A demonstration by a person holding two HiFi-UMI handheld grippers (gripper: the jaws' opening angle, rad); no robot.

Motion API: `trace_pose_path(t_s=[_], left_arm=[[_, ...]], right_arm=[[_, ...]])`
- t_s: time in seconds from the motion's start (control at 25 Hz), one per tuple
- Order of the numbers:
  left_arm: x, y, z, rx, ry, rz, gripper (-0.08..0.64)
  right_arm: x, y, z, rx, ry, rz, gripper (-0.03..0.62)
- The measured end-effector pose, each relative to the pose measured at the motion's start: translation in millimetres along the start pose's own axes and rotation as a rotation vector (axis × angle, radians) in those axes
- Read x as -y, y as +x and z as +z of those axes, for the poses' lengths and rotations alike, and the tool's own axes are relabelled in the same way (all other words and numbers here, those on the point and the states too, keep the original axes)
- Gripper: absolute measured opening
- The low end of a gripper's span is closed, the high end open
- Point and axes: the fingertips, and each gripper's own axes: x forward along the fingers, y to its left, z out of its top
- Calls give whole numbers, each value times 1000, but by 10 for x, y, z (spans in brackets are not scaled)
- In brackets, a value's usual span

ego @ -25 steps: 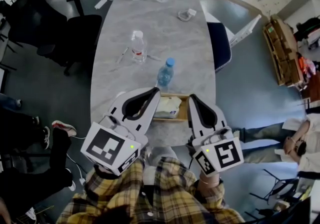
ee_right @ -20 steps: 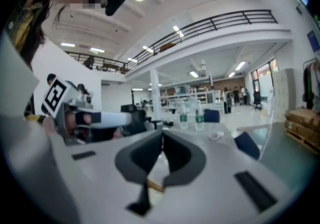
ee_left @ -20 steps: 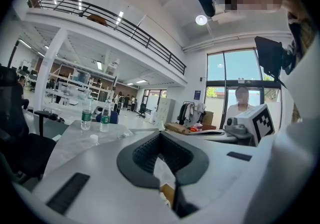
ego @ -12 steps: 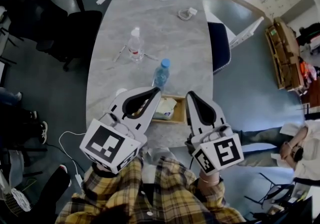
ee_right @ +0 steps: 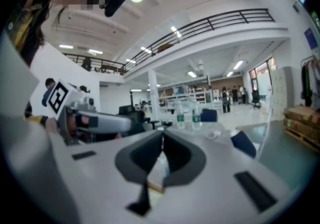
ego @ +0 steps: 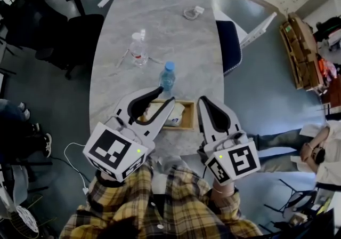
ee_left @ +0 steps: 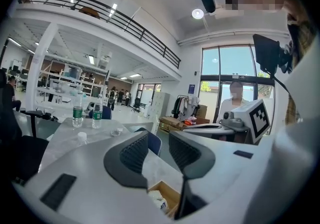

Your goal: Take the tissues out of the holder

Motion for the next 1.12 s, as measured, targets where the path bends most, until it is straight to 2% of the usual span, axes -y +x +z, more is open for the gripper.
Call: trace_pose_path(t_s=[0.04, 0.24, 0.44, 0.6, 0.88, 1.12], left_arm=[[6, 7, -11, -8, 1, -6, 143], [5, 43, -84, -48, 8, -25, 194], [6, 90, -269, -129, 35, -52, 201], [-11, 148, -580, -252, 75, -76, 201], [-36, 217, -1301, -513, 149, -165, 201], [-91, 221, -1738, -660, 191, -207, 201]], right_arm=[[8, -6, -2, 0, 2, -2, 11], [38, -8, -23, 1, 13, -8, 11], [45, -20, -53, -5, 20, -11, 11], [75, -22, -93, -13, 31, -13, 11], [130, -17, -184, -29, 53, -25, 11], [203, -66, -290, -45, 77, -50, 11]])
